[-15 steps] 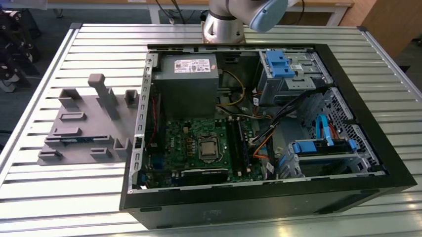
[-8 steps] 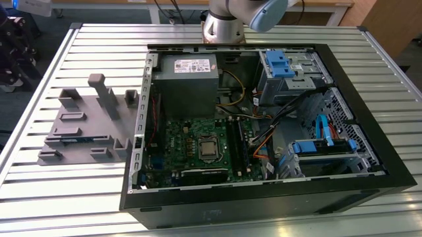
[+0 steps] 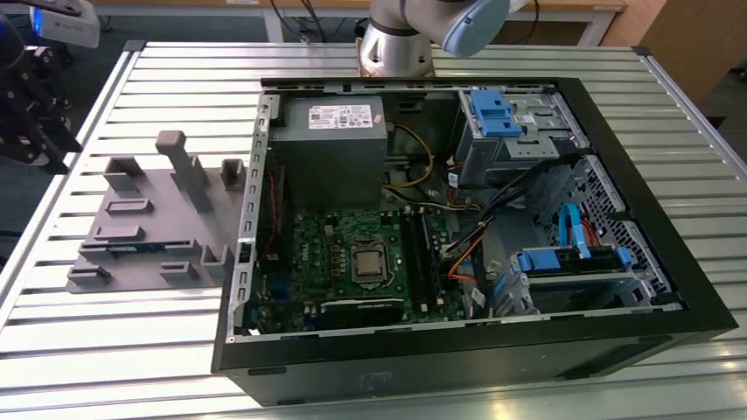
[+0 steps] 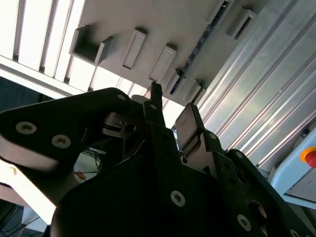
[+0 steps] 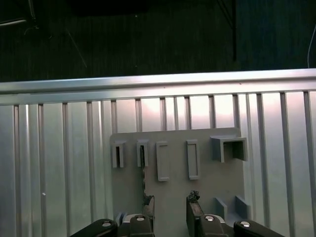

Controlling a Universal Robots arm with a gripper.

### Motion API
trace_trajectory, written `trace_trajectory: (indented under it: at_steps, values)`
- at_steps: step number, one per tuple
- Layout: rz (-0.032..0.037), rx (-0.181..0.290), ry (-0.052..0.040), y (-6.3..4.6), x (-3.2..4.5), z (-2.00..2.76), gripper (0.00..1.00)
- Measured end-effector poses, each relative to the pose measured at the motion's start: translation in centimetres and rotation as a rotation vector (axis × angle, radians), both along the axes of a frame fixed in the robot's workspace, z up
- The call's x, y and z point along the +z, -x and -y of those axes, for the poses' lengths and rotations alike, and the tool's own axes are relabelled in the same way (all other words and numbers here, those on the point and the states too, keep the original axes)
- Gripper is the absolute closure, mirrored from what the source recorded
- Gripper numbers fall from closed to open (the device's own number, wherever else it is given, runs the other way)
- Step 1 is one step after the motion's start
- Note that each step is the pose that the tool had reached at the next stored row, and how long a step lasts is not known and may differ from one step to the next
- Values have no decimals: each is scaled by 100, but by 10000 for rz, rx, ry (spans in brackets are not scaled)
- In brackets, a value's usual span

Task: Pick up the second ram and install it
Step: 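Pick up the second ram and move it above second insertion slot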

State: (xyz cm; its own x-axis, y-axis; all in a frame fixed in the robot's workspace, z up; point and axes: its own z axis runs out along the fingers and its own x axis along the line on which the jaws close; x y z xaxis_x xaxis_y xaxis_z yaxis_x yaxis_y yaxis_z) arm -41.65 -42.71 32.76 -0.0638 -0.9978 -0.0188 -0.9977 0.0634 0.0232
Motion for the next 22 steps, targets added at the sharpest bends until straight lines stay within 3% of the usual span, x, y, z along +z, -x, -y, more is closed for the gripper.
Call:
trace_trajectory:
  at_steps: [4, 15, 22]
  values:
    - [1, -1, -1, 1, -59, 23, 61]
    - [2, 0, -23, 1, -81, 31, 61]
    - [1, 0, -23, 1, -163, 57, 61]
